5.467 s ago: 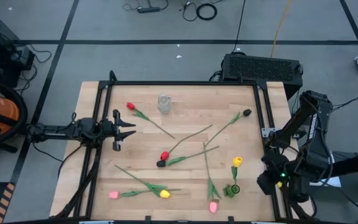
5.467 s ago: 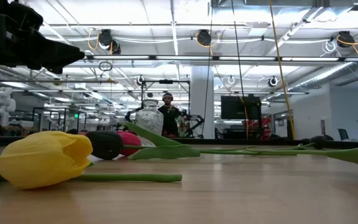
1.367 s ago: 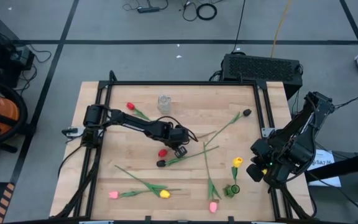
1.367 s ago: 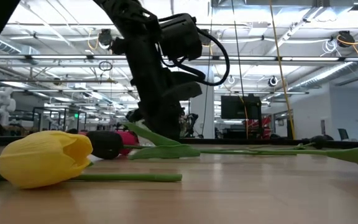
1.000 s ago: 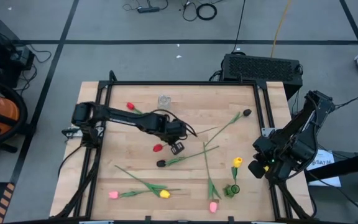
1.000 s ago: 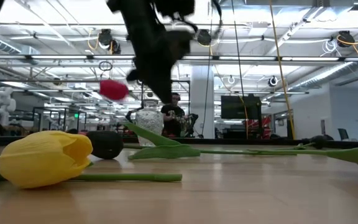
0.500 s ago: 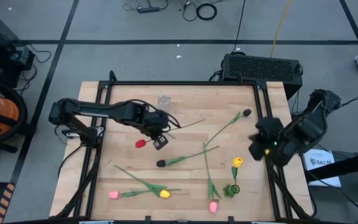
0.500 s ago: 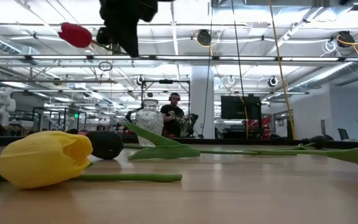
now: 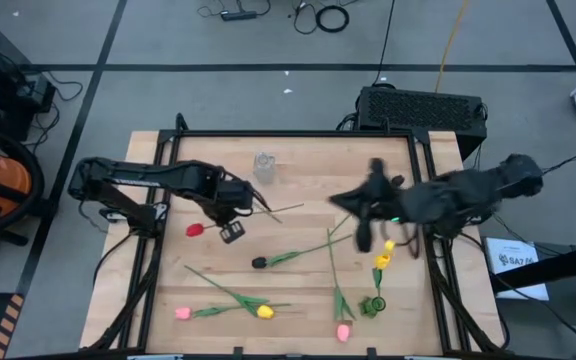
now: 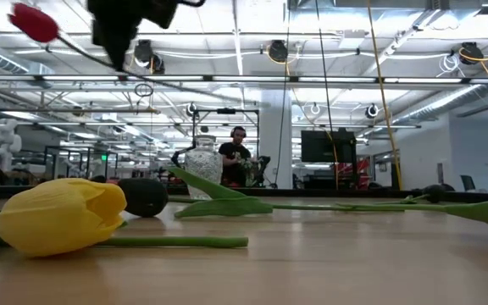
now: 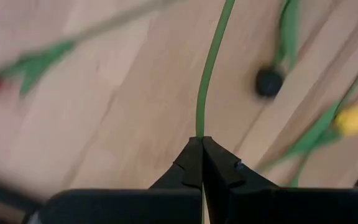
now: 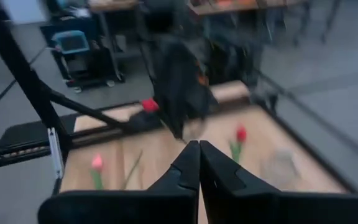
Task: Sort flowers into vase by color
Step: Put the bottom red tulip into the transparent vase
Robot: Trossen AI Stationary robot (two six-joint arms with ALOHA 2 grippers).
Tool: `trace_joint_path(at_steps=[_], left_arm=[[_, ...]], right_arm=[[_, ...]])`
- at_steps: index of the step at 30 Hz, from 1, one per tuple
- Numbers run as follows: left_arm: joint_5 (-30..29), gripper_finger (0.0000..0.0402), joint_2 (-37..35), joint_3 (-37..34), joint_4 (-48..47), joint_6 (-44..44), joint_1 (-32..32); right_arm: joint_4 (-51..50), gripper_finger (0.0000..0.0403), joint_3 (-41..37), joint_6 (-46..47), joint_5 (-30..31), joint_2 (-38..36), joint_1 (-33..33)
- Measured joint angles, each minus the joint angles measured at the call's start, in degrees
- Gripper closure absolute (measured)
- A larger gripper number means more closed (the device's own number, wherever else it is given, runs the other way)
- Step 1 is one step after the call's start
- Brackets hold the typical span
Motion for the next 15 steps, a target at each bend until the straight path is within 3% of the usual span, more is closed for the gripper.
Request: trace_joint_path(at_steps=[3, 7, 15], left_arm=[[2.37, 0.0402, 0.02, 0.0, -3.75, 0.31, 0.0], [3.43, 0.0402, -0.02, 0.0, -6.81, 0.56, 0.0], [7.36, 0.0402, -1.43, 0.0, -5.29, 0.14, 2.98]], right_arm=[[8.77, 0.0402, 0.0, -11.19, -1.78, 6.56, -1.79], [12.79, 0.0402, 0.33, -20.41, -1.59, 14.43, -4.24], [-1.15, 0.0399, 12.6, -21.48, -1.72, 26.29, -7.43]])
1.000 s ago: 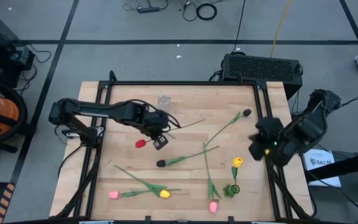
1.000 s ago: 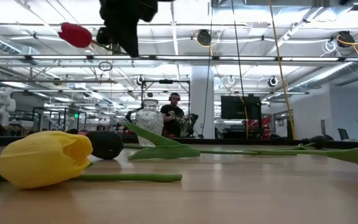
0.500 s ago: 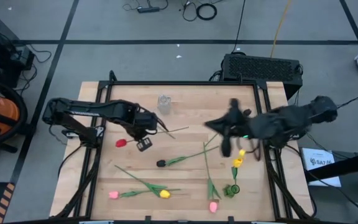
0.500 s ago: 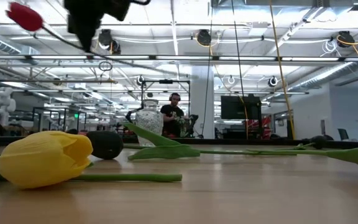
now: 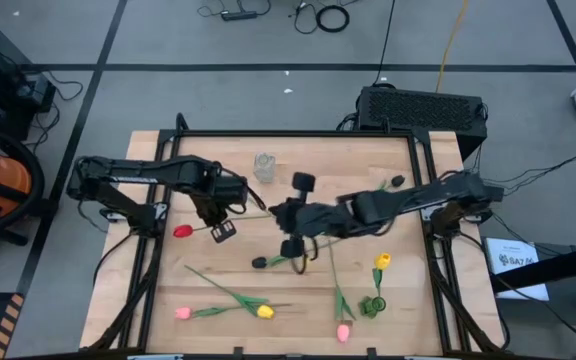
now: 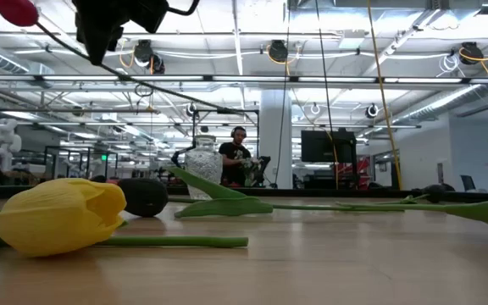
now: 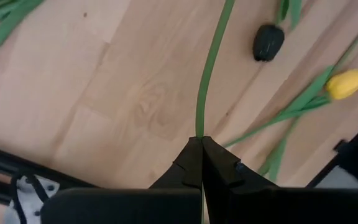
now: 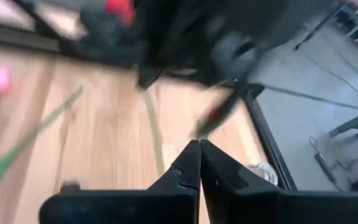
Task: Sort flowers into vase by color
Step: Put the bottom red tulip into the transparent vase
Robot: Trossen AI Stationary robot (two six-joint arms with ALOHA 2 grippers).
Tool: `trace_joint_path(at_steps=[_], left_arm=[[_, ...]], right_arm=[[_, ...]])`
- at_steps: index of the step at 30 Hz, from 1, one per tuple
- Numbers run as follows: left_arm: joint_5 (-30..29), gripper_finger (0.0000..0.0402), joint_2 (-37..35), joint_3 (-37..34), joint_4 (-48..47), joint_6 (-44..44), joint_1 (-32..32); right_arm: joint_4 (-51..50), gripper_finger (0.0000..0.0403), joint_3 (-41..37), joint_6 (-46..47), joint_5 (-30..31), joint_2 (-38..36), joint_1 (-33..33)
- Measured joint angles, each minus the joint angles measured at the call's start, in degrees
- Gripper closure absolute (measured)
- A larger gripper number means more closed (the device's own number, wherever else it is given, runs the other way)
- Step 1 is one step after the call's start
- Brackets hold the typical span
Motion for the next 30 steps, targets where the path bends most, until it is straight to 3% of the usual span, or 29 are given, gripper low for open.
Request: trace_joint_path(at_steps=[6, 12, 19, 26, 30], left_arm=[[0.27, 0.0402, -3.7, 0.0, 1.52, -0.01, 7.47], [7.54, 0.0402, -7.49, 0.02, 11.29, -2.07, 11.97], [14.44, 0.0402, -7.66, 0.02, 16.25, -3.47, 12.36], [15.19, 0.0402, -7.8, 0.02, 17.2, -5.02, 11.84], [15.54, 0.0402, -7.8, 0.02, 17.41, -5.12, 11.03]], right_arm=[[-8.53, 0.0382, 7.18, -0.88, 0.24, 2.77, 0.31], [-5.16, 0.0357, 7.32, -6.28, -0.45, 2.91, -0.16], [2.15, 0.0309, 7.32, -21.0, -1.18, 7.93, -0.3], [5.85, 0.0277, 7.3, -30.6, 11.8, 12.4, -0.12], [8.02, 0.0277, 7.29, -32.23, 11.26, 13.02, -0.13]])
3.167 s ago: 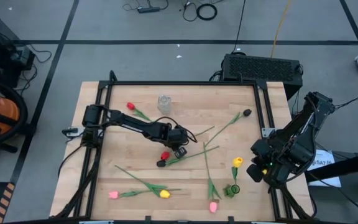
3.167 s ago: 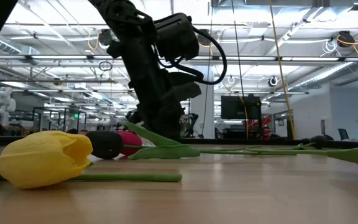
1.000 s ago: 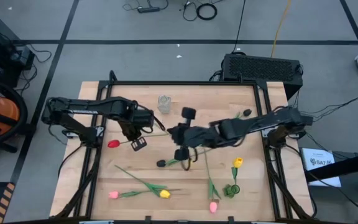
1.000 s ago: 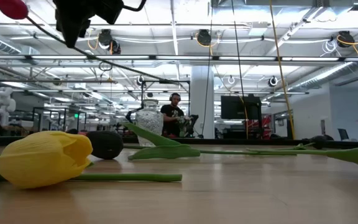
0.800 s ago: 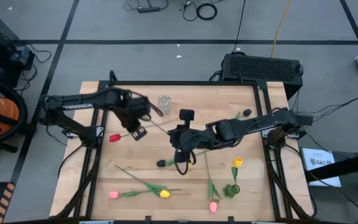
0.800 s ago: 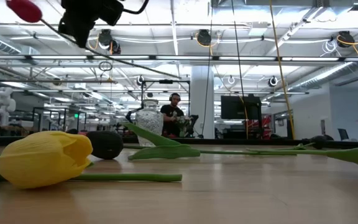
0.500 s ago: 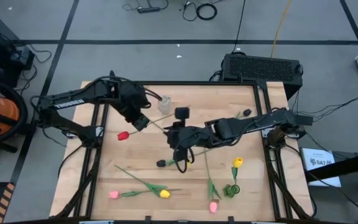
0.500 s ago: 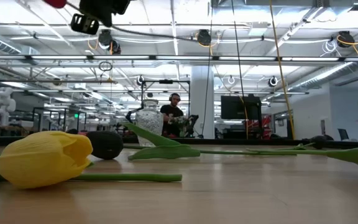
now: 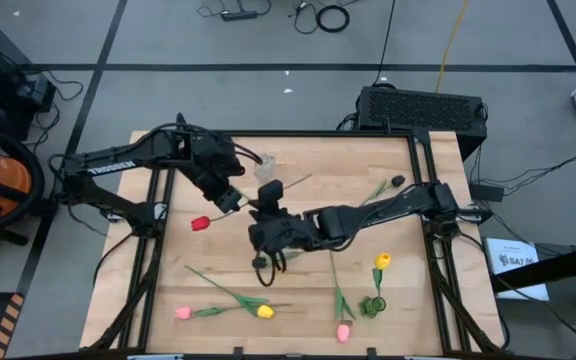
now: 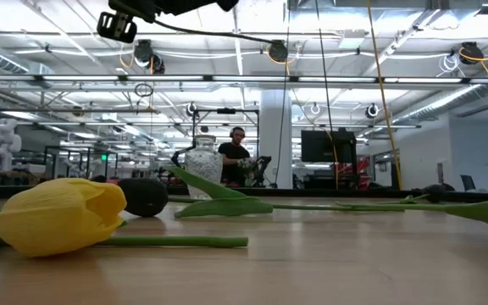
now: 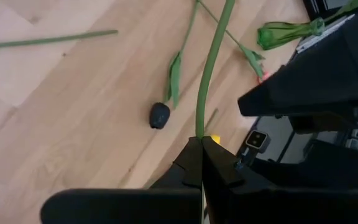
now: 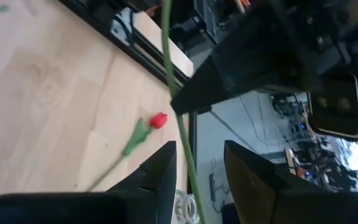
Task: Sort flowers into vase by color
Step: Put the bottom red tulip into the transparent vase
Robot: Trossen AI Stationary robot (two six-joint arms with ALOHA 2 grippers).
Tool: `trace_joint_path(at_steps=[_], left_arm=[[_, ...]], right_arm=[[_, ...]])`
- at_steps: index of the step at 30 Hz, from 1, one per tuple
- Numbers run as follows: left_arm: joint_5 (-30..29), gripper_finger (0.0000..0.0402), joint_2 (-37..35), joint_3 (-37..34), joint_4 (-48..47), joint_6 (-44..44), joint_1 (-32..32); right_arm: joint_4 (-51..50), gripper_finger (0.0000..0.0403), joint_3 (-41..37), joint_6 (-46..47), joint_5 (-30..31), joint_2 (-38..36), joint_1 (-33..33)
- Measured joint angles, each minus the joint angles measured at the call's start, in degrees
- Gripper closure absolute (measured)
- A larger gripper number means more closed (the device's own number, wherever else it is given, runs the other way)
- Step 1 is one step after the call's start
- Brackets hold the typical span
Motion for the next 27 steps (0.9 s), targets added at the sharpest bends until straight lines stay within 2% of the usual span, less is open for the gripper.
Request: trace_joint_path(at_steps=[10, 15, 19, 23, 27], left_arm=[[4.69, 0.0402, 0.0, 0.0, 6.06, -1.5, -0.14], [6.32, 0.0402, 0.0, 0.0, 6.2, -1.53, -0.14], [6.93, 0.0402, 0.0, 0.0, 7.6, -1.56, -0.14], [6.97, 0.0401, 0.0, 0.01, 7.68, -1.56, -0.14], [7.02, 0.0402, 0.0, 0.02, 7.77, -1.5, -0.14]], right_arm=[[-1.54, 0.0295, 0.0, 1.76, -0.01, -0.07, -0.12], [-2.64, 0.0305, 0.01, 2.49, 5.16, -0.07, -0.02], [-2.89, 0.0316, 0.0, 2.51, 5.33, -0.07, -0.1], [-3.46, 0.0339, 0.01, 4.35, 5.15, -0.09, -0.24], [-3.8, 0.0387, 0.0, 6.86, 4.83, -0.09, -0.36]])
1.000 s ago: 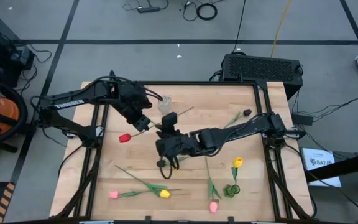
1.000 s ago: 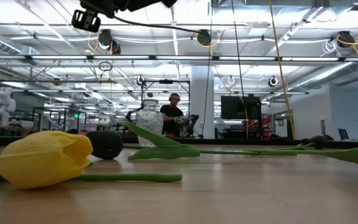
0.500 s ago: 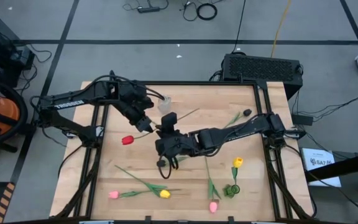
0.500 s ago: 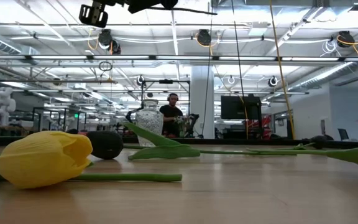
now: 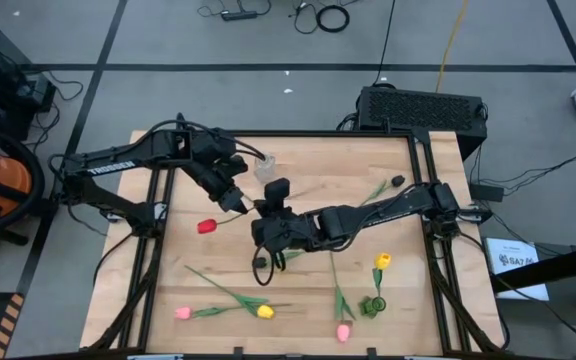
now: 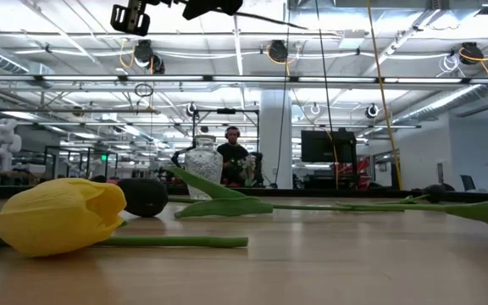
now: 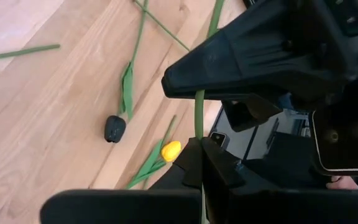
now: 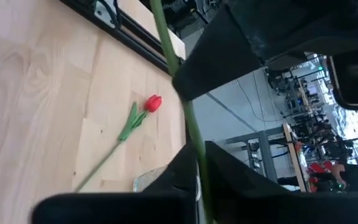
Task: Sort flowers into vase by color
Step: Put the bottom red tulip into the transparent vase
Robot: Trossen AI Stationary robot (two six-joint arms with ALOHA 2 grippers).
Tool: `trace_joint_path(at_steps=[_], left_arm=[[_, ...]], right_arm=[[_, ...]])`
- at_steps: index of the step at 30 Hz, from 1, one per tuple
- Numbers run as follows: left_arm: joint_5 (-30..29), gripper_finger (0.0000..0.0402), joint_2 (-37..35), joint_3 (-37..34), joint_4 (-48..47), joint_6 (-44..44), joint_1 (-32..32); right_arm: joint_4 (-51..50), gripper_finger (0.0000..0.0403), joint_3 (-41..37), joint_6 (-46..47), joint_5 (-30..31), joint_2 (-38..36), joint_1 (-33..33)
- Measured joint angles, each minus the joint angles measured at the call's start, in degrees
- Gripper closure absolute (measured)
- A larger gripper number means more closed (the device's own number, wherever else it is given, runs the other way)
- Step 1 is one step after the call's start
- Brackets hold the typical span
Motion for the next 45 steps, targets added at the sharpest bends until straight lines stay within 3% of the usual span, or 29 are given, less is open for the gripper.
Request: trace_joint_path(at_steps=[6, 13, 19, 23, 28, 36, 42, 45], left_arm=[[-2.85, 0.0388, 0.0, 0.0, 0.38, 0.63, -0.78], [-7.11, 0.0339, 0.02, -0.02, 2.27, 5.51, -1.55], [-6.64, 0.0299, -0.5, -0.04, 2.56, 11.54, 0.29], [-8.99, 0.0289, -4.59, -0.04, 0.57, 12.24, 3.06], [-15.4, 0.0288, -15.48, -0.07, 0.32, 13.46, 6.92], [-33.16, 0.0288, -30.94, -3.44, 4.99, 13.75, 1.93], [-34.95, 0.0288, -34.97, -14.09, 18.19, 13.59, -3.45], [-35.19, 0.0288, -34.77, -19.52, 24.31, 13.6, -5.89]], right_arm=[[-1.5, 0.04, 0.0, 1.4, -1.45, 0.0, 0.0], [-4.92, 0.0401, 0.0, 4.55, -2.75, 0.0, 0.02], [-11.28, 0.0402, 0.0, 9.06, -2.85, -0.08, 0.0], [-16.27, 0.0402, 0.0, 14.33, -2.87, -0.3, -0.12], [-19.74, 0.0402, -0.02, 23.21, -6.01, -0.33, -0.71], [-10.11, 0.0403, -0.03, 40.81, -15.81, -0.68, -4.47], [6.02, 0.0403, -0.07, 52.61, -29.6, -3.49, -9.4], [13.44, 0.0403, -0.04, 55.84, -32.24, -4.5, -11.21]])
